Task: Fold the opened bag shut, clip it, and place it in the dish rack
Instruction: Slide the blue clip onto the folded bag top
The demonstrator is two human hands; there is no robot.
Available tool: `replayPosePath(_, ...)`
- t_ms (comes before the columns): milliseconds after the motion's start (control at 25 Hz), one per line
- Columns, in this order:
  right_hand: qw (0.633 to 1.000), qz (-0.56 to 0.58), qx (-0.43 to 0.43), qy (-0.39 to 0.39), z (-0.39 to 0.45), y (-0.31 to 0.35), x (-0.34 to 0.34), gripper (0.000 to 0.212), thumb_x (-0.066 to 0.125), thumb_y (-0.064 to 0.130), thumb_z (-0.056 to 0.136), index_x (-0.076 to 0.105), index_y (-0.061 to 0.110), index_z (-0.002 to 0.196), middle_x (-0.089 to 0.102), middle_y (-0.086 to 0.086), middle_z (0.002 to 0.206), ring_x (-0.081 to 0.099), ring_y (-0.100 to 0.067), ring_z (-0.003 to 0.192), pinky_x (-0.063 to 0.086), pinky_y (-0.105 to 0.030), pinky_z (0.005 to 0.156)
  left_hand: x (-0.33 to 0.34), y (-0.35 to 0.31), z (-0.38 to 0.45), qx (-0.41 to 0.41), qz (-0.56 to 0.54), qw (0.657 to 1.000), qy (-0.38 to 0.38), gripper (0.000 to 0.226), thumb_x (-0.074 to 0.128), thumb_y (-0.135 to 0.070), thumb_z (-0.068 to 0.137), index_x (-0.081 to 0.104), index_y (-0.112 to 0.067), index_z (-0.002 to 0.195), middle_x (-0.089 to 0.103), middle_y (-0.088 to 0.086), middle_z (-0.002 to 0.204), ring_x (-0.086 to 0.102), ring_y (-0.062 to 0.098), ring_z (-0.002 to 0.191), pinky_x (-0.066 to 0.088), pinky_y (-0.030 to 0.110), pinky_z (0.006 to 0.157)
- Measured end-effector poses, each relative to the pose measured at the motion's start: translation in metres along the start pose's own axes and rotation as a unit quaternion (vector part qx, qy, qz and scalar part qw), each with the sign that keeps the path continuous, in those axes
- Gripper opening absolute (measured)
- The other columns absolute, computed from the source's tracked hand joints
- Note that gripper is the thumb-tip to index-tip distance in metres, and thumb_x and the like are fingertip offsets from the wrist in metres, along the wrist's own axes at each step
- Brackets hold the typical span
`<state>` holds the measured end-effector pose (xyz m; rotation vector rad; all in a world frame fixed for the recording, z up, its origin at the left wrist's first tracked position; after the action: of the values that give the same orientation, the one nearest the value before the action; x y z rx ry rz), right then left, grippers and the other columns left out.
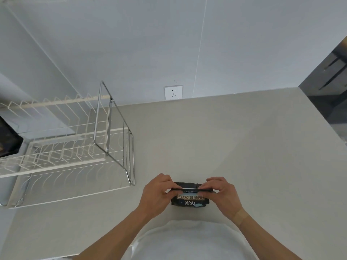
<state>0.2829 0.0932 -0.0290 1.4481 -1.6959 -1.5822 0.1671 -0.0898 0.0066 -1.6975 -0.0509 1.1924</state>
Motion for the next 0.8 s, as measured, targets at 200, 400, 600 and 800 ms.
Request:
replayPosePath(200,0.998,-0.03,-0.006,0.057,-0.009,-0.008,0.002,0.046,0.09,0.027,0.06,0.069,0.046,0.097,0.068,0.025,0.107,0.055,0.002,0.108,0.043,-0.018,0.088,0.004,0.023,-0.01,-0.047,-0.053,0.996,0.053,0.037,0.082,-0.036,0.072,0.069,-0.034,0.107,0.058,-0.021,0.108,0.05,0.003,0.106,0.046,0.024,0.087)
replayPosePath(400,0.994,-0.042,0.007,0.105,-0.018,-0.016,0.01,0.074,0.088,0.028,0.063,0.053,0.053,0.122,0.057,0.03,0.127,0.05,0.007,0.116,0.038,-0.013,0.091,0.023,0.043,-0.021,-0.123,-0.097,0.978,0.141,0.082,0.088,-0.032,0.063,0.046,-0.045,0.132,0.048,-0.019,0.133,0.044,0.002,0.122,0.041,0.027,0.098)
replayPosePath(600,0.991,0.116,0.055,0.045,-0.009,-0.014,0.009,0.029,0.083,0.012,0.07,0.079,0.029,0.094,0.066,0.013,0.123,0.063,-0.004,0.108,0.053,-0.035,0.095,0.021,0.027,-0.007,-0.098,-0.171,0.978,0.066,0.044,0.085,-0.029,0.068,0.069,-0.044,0.106,0.058,-0.02,0.121,0.055,0.003,0.113,0.045,0.02,0.086)
replayPosePath(800,0.992,0.102,0.061,0.041,-0.007,-0.017,0.015,0.025,0.085,0.011,0.068,0.08,0.027,0.086,0.071,0.014,0.113,0.063,-0.005,0.107,0.052,-0.033,0.094,0.028,0.021,0.003,-0.108,-0.187,0.975,0.054,0.025,0.085,-0.019,0.068,0.077,-0.032,0.088,0.067,-0.016,0.106,0.059,0.003,0.105,0.046,0.02,0.089)
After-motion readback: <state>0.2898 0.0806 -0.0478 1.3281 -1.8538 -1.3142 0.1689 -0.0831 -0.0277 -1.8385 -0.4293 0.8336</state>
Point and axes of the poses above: each hand's wrist, its own z-axis towards the middle knuckle, its own x-axis out of the palm, y = z × x, the point moved 8 cm from there along z, towards the middle knuckle
